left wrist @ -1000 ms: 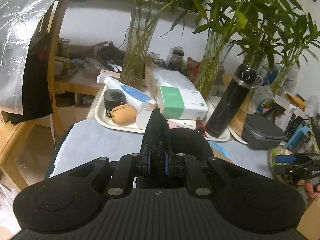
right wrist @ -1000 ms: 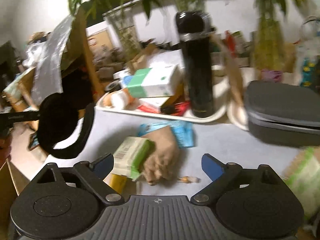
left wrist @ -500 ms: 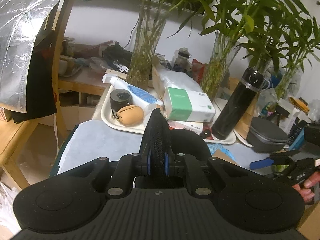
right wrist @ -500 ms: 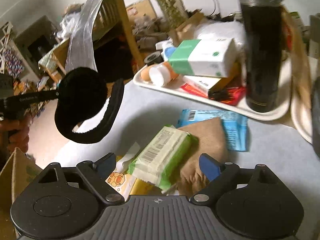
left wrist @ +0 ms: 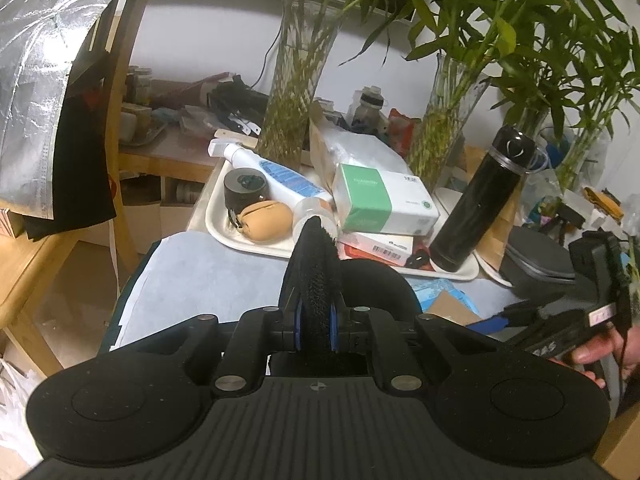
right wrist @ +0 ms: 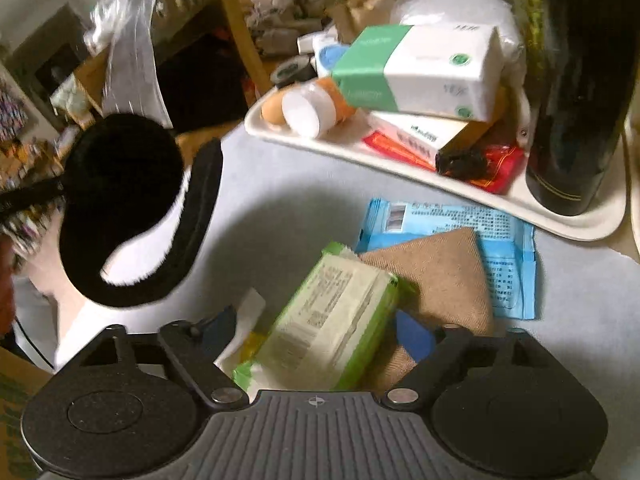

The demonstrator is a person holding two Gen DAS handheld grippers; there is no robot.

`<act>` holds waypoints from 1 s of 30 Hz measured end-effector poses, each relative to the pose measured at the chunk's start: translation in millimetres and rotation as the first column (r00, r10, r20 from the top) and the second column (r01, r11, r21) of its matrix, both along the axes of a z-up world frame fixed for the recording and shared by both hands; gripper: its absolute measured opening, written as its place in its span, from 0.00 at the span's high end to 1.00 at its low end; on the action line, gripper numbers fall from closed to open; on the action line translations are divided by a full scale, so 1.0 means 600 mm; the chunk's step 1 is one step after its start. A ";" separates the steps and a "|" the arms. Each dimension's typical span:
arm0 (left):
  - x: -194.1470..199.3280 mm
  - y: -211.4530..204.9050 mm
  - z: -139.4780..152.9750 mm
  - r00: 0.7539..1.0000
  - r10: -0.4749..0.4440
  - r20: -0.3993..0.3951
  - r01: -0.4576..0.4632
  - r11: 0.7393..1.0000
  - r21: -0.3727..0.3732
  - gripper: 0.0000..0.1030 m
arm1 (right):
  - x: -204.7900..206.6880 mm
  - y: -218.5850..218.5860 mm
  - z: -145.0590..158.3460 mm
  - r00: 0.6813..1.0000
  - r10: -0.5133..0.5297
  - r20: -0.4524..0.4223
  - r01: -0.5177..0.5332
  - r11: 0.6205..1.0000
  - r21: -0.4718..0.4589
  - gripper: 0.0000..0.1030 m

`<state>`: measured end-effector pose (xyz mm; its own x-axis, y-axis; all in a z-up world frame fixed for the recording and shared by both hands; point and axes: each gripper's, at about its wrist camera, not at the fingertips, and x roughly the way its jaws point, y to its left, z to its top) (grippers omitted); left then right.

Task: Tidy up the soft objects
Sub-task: 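Grasp the green-wrapped wipes pack with the right gripper while the left holds the black pad, then lift the green wipes pack with the right gripper toward the box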

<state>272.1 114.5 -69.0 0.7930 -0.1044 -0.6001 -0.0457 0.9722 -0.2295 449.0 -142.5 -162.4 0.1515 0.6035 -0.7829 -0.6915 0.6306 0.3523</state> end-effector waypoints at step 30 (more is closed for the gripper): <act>-0.037 -0.014 0.060 0.997 0.069 0.030 -0.072 0.993 0.095 0.88 | -0.148 -0.169 0.226 0.909 -0.287 0.303 0.283 0.957 0.058 0.50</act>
<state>250.1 106.1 -32.8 0.8124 0.0095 -0.5830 -0.1100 0.9844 -0.1373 360.0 -244.0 -27.0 0.5488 0.5083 -0.6636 -0.5579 0.8139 0.1619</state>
